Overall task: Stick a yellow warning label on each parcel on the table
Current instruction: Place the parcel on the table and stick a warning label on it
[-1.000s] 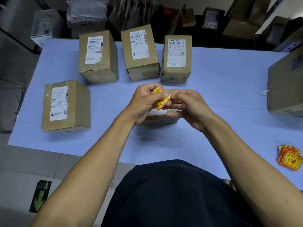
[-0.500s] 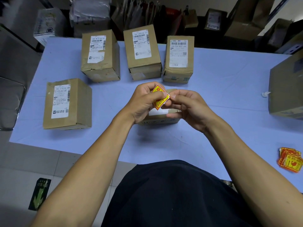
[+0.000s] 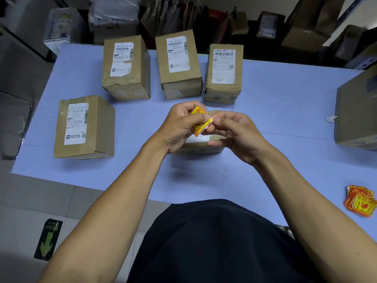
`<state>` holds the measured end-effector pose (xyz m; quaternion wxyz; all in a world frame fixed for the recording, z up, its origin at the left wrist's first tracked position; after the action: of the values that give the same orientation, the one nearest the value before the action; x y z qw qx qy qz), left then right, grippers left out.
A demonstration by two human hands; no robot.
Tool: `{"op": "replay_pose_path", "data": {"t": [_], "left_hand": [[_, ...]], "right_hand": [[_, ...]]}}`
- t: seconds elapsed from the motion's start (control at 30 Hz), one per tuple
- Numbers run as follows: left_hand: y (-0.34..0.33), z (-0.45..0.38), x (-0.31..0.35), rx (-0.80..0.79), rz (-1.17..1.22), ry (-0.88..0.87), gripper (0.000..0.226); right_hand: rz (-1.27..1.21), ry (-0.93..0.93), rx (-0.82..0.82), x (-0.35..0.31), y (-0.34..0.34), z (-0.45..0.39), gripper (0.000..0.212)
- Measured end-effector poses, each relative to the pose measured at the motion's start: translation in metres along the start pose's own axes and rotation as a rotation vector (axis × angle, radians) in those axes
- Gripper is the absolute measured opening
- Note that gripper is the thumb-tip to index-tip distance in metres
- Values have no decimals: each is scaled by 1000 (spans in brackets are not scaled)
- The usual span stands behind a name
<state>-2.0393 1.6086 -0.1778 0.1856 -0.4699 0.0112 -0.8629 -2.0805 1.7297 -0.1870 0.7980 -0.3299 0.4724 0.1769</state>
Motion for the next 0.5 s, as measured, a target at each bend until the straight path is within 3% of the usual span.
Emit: {"op": "replay_pose_path", "data": {"t": [0.27,0.4,0.5], "left_hand": [[1,-1,-1,79,47,-36,16],[13,0,-3,365,-137,-176,36],[7,3,1,400,-288,-267,12]], "right_hand": [[10,63,100,-1,4,0,19],[130,153,219,-7,11,-1,21],[270,233,248,-13,12,-2,15]]}}
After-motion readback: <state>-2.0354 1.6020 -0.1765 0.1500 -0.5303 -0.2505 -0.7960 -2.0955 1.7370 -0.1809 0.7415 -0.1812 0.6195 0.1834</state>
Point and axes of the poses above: each hand's wrist, its own z-axis away from the middle knuckle, its own y-axis out of the back of the hand, x = y × z, the point moved 7 cm from there along -z, towards the middle knuckle, and after that the axes turned 10 degrees about y, right-handed, at the moved point
